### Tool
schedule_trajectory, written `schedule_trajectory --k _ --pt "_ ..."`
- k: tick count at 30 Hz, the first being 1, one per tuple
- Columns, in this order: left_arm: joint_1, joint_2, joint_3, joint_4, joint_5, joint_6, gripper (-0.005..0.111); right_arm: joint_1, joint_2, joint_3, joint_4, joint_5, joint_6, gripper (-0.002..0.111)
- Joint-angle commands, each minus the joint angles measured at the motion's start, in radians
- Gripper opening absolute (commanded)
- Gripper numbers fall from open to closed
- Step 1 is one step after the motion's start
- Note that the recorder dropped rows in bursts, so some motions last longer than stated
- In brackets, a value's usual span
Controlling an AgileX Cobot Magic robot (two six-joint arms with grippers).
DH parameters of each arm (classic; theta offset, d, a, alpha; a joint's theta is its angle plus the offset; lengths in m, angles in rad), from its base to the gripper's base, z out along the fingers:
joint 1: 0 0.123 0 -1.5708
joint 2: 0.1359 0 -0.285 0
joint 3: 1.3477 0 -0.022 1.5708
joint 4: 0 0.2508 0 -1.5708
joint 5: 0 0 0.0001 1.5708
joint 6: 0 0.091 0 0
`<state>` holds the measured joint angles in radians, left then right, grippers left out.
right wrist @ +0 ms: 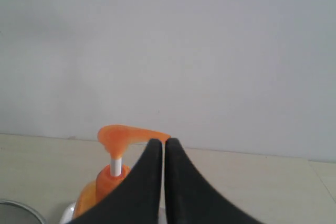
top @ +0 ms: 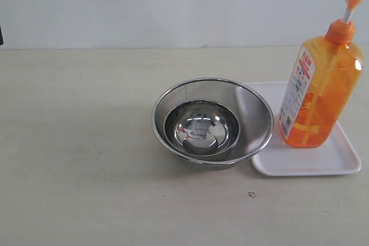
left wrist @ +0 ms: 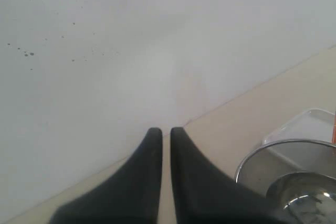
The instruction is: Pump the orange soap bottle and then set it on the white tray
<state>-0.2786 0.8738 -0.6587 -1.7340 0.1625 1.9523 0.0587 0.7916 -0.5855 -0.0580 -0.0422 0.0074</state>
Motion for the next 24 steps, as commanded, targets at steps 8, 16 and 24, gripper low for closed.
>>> schedule_trajectory --k 8,16,24 --pt "0.004 -0.007 0.001 -0.01 -0.006 -0.008 0.005 -0.001 -0.107 0.003 0.003 0.156 0.001 0.0" --pt "0.004 -0.007 0.001 -0.01 -0.006 -0.008 0.005 -0.001 -0.267 0.051 0.003 0.231 0.001 0.0" --pt "0.004 -0.007 0.001 -0.01 -0.006 -0.008 0.005 -0.001 -0.441 0.247 0.003 0.222 0.001 0.0"
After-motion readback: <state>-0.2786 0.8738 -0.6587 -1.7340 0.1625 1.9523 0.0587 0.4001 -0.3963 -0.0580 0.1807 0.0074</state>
